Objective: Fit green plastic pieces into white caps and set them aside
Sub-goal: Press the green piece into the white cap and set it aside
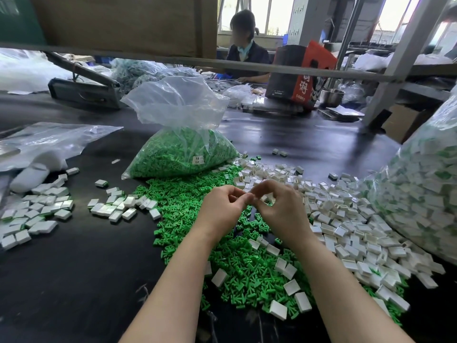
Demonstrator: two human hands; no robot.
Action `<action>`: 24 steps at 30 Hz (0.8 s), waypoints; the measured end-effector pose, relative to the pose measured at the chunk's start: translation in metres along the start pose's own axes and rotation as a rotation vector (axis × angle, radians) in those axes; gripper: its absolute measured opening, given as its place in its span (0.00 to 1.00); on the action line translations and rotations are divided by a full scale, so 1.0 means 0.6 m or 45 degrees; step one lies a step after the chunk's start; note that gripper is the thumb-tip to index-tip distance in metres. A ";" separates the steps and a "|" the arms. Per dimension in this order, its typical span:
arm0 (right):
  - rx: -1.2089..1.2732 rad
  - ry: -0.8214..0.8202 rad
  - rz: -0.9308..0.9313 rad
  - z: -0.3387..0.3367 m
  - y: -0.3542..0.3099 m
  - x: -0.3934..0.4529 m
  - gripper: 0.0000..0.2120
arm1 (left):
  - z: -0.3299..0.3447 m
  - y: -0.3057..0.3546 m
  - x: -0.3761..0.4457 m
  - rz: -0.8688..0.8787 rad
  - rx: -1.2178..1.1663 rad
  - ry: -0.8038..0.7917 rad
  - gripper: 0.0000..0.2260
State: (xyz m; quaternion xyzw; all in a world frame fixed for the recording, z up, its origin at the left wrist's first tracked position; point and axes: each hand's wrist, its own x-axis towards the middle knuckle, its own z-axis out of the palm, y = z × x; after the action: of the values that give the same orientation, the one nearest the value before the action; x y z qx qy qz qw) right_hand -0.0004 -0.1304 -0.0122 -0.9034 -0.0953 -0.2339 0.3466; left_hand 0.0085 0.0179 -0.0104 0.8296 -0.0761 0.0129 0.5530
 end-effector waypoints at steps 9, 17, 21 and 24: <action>0.006 -0.256 0.035 -0.012 -0.003 0.002 0.13 | -0.016 -0.005 0.000 -0.131 -0.435 0.164 0.07; -0.281 -0.557 0.025 -0.002 -0.008 0.002 0.09 | -0.018 0.003 -0.001 -0.197 -0.590 0.170 0.06; -0.235 -0.521 -0.026 -0.001 -0.007 0.000 0.04 | -0.018 0.007 -0.002 -0.230 -0.712 0.109 0.04; -0.057 -0.462 0.041 -0.001 -0.006 0.000 0.03 | -0.022 0.007 -0.003 -0.255 -0.813 0.062 0.05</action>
State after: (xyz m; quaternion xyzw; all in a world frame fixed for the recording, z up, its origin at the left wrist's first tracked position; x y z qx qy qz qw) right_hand -0.0018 -0.1285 -0.0096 -0.9396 -0.1367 -0.0636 0.3073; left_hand 0.0071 0.0286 -0.0016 0.6173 0.0188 -0.0460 0.7852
